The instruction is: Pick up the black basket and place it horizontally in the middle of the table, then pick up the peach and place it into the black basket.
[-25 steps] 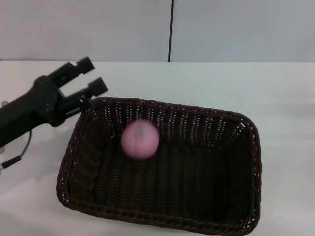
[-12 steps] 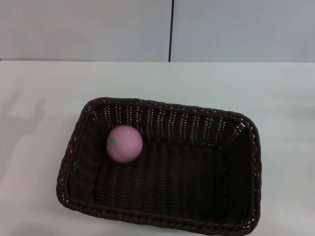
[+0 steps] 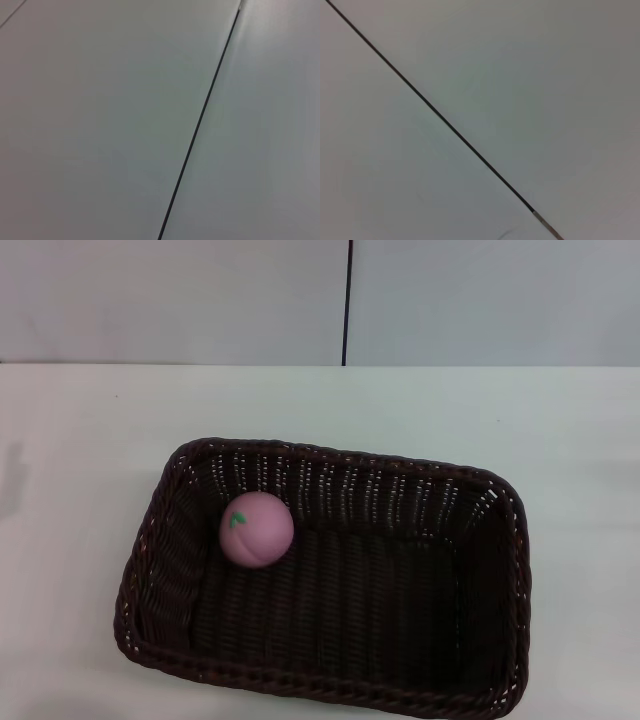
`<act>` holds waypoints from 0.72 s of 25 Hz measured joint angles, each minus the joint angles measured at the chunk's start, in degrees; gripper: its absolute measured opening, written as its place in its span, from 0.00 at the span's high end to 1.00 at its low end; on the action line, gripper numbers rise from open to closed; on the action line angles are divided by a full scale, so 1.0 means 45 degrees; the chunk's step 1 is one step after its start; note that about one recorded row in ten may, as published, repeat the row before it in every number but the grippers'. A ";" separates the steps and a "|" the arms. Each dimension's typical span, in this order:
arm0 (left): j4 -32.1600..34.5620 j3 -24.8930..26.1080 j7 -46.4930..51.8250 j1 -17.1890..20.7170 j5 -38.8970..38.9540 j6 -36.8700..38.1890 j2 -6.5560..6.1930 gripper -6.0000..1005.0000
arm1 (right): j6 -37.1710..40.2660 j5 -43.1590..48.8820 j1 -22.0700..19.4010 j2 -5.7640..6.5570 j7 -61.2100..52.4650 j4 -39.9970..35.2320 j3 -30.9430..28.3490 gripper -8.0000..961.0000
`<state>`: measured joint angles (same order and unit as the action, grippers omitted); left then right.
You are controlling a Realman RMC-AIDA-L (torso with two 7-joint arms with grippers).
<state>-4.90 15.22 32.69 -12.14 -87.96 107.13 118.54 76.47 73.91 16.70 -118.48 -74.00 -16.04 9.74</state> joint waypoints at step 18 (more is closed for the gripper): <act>-0.0376 0.0162 -0.0097 -0.0035 0.0019 -0.0440 0.0002 0.37 | -0.0094 0.0000 -0.0019 0.0000 0.0089 0.0164 -0.0328 0.48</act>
<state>-6.59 15.95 32.25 -12.30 -87.88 105.15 118.55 76.04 73.91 16.61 -118.47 -73.60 -15.30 8.26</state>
